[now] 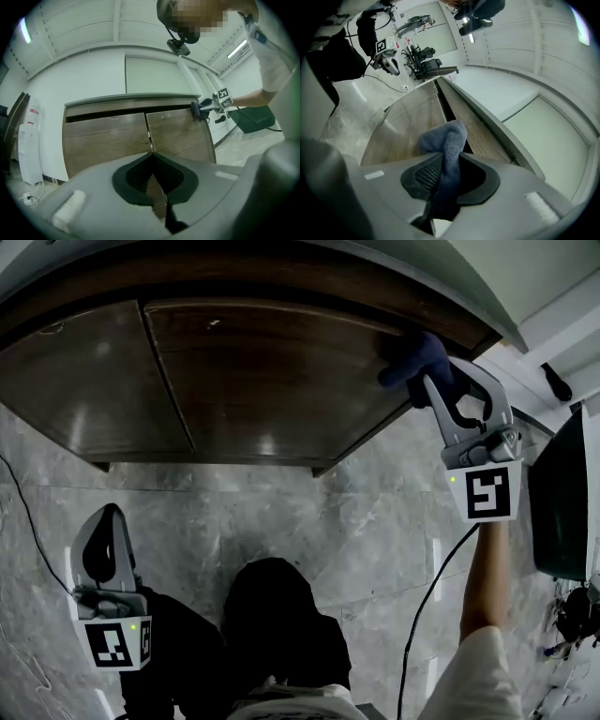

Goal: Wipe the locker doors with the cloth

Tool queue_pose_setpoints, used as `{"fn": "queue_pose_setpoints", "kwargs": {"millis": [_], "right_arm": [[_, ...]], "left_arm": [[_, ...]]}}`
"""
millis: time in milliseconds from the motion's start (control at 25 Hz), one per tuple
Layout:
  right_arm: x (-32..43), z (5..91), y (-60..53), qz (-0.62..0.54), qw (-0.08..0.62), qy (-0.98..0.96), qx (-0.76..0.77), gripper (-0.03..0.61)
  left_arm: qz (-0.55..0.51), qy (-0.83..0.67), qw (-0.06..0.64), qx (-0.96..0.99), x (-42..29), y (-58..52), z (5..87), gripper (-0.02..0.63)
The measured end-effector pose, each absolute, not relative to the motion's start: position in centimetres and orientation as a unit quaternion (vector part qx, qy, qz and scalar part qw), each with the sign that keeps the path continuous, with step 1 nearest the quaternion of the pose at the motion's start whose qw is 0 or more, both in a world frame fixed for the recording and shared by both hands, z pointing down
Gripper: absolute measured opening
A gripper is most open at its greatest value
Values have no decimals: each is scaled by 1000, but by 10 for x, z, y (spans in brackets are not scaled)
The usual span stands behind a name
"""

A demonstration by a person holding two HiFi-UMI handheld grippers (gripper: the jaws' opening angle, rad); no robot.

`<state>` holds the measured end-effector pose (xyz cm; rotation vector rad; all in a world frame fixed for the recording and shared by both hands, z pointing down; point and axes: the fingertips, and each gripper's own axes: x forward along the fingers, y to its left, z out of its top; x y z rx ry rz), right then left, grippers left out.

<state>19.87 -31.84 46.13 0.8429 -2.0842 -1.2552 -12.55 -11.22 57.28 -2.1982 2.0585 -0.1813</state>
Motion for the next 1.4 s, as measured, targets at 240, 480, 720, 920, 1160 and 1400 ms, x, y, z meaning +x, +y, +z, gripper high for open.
{"fn": "queue_pose_setpoints", "kwargs": {"millis": [240, 480, 720, 920, 1160, 1400], "right_arm": [[201, 490, -321, -484, 302, -766, 296, 84], [216, 615, -320, -493, 358, -735, 297, 83], [213, 753, -319, -431, 399, -755, 290, 81], [210, 831, -319, -379, 433, -770, 275, 81], [212, 866, -319, -353, 451, -768, 285, 81], [201, 725, -318, -438, 375, -750, 325, 83]], "left_arm": [[-58, 684, 63, -724, -117, -114, 583, 2], [-55, 686, 49, -724, -107, -127, 585, 2], [-65, 673, 56, -735, -88, -145, 584, 2], [-74, 680, 43, -728, -88, -154, 590, 2], [-74, 683, 37, -726, -92, -142, 590, 2], [-67, 680, 43, -729, -88, -153, 580, 2]]}}
